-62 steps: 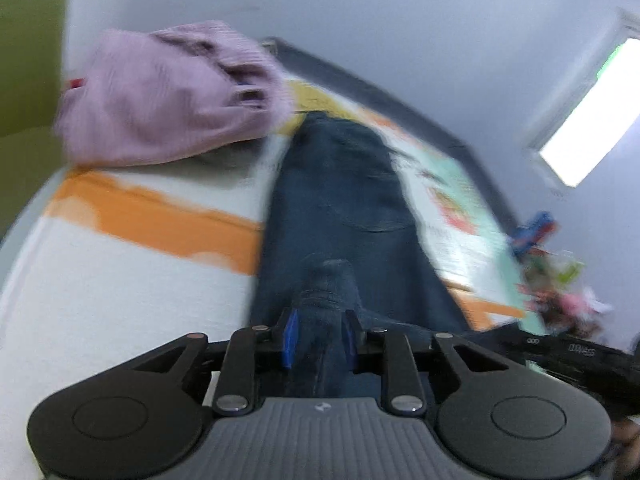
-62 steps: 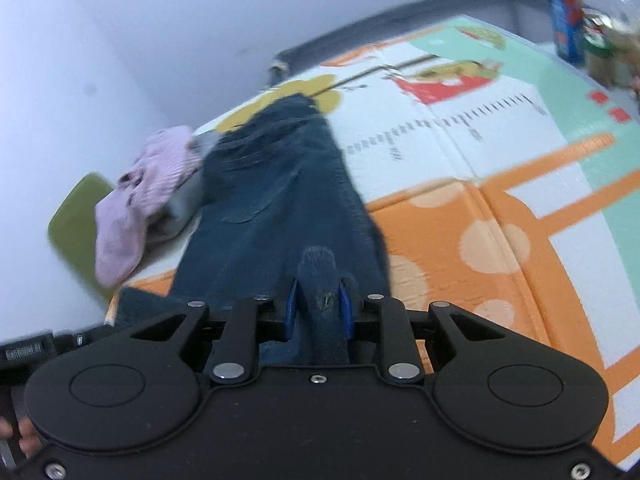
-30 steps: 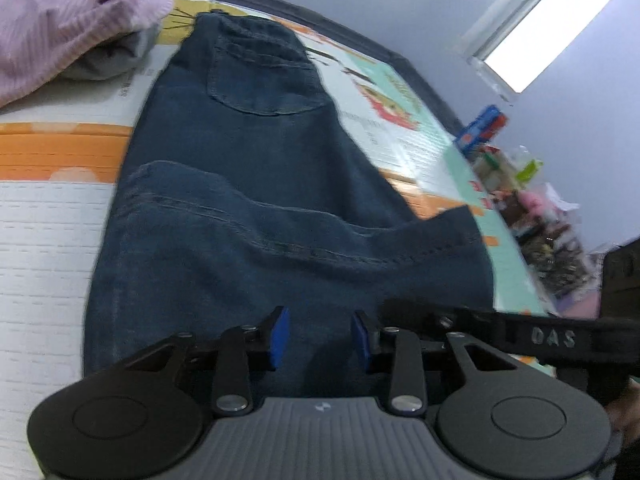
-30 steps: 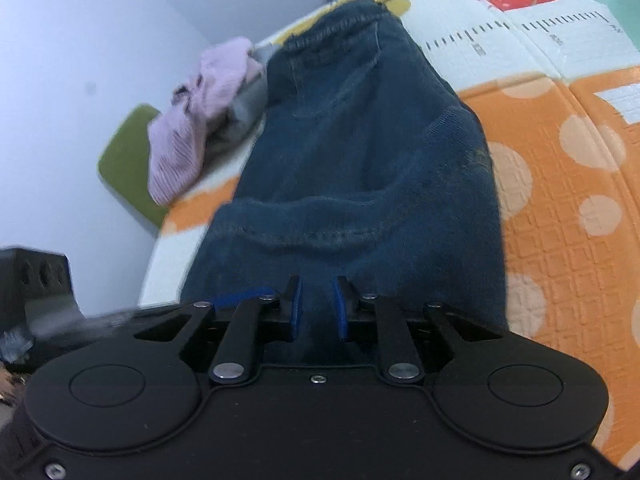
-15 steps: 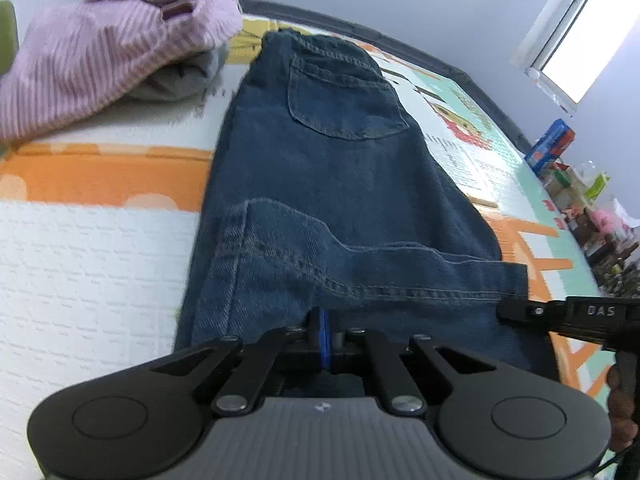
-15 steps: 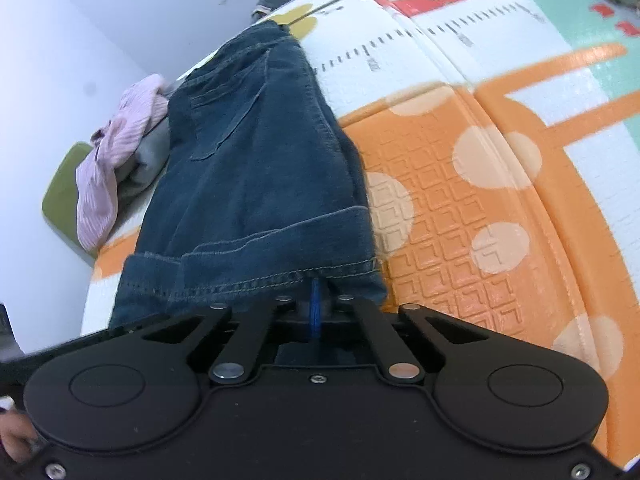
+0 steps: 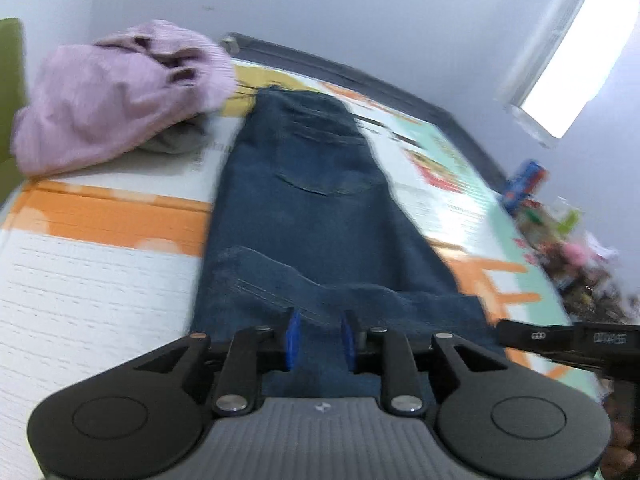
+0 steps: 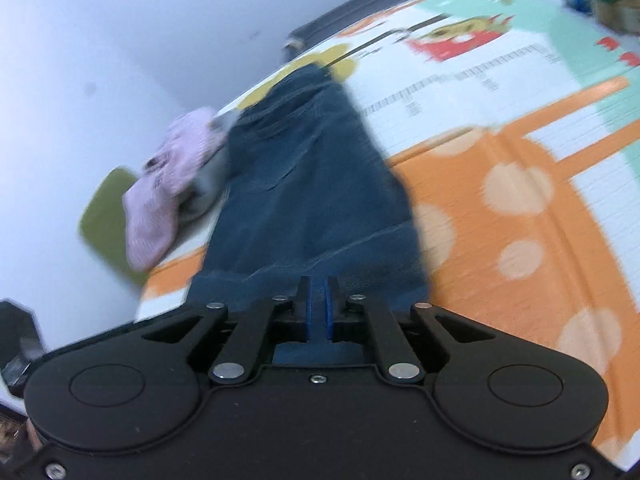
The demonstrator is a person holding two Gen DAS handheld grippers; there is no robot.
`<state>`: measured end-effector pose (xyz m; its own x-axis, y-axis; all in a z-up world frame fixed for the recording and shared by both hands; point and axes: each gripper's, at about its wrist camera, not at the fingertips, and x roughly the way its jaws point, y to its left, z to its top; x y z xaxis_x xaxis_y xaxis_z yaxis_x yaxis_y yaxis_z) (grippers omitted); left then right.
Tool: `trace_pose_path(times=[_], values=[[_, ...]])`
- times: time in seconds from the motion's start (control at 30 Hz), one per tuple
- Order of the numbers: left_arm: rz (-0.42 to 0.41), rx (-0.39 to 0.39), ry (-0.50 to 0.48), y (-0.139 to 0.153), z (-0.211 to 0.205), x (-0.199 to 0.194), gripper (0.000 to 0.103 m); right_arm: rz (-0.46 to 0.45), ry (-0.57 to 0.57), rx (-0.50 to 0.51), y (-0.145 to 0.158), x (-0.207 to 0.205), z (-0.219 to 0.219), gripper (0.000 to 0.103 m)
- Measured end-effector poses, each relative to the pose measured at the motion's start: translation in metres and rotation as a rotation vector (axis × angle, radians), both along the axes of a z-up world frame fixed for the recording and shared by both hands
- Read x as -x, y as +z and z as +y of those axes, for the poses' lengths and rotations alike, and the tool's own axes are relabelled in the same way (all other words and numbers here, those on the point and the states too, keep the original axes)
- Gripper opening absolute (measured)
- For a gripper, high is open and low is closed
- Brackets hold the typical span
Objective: Fold clothes
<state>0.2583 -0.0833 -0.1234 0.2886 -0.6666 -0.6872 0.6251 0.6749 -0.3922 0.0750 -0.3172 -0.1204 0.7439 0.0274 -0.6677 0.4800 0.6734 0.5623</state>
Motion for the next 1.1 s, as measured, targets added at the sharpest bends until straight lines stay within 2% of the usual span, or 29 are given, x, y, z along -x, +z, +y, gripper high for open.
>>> trace_pose_path(times=[0.1,0.23,0.3,0.33,0.37,0.43,0.6,0.67,0.8,0.87,0.93,1.0,1.1], values=[[0.035,0.007,-0.091,-0.005,-0.007,0.014,0.028,0.025,0.06,-0.025,-0.005,-0.003,0.018,0.008],[0.082,-0.061,-0.118,-0.024,-0.016,0.023,0.029,0.069,0.065,-0.038,-0.022,-0.008,0.03,0.008],[0.092,-0.123,-0.087,-0.035,-0.016,0.023,0.027,0.088,0.036,-0.05,-0.032,-0.008,0.029,0.007],[0.093,-0.141,-0.074,-0.039,-0.014,0.022,0.019,0.099,0.019,-0.051,-0.037,-0.007,0.028,0.005],[0.098,-0.139,-0.06,-0.04,-0.01,0.02,0.015,0.11,0.005,-0.054,-0.042,-0.005,0.027,0.004],[0.11,-0.136,-0.027,-0.04,-0.002,0.015,0.015,0.118,-0.017,-0.066,-0.048,0.002,0.023,0.0],[0.115,-0.146,0.048,-0.032,0.022,0.005,0.013,0.118,-0.076,-0.086,-0.05,0.023,0.011,0.0],[0.1,-0.139,0.05,-0.026,0.036,0.005,0.015,0.13,-0.103,-0.061,-0.045,0.033,0.006,0.001],[0.047,-0.107,0.046,-0.011,0.06,0.009,0.028,0.099,-0.118,-0.028,-0.026,0.058,0.005,0.011],[0.035,-0.088,0.051,-0.003,0.071,0.013,0.036,0.073,-0.12,-0.022,-0.016,0.07,0.007,0.024],[0.024,-0.084,0.061,0.003,0.078,0.017,0.051,0.068,-0.113,-0.014,-0.007,0.081,0.013,0.034],[0.012,-0.086,0.066,0.007,0.085,0.022,0.052,0.082,-0.083,0.018,-0.001,0.088,0.024,0.035],[0.037,-0.088,0.071,0.007,0.095,0.029,0.054,0.113,-0.023,0.056,0.004,0.097,0.045,0.035]])
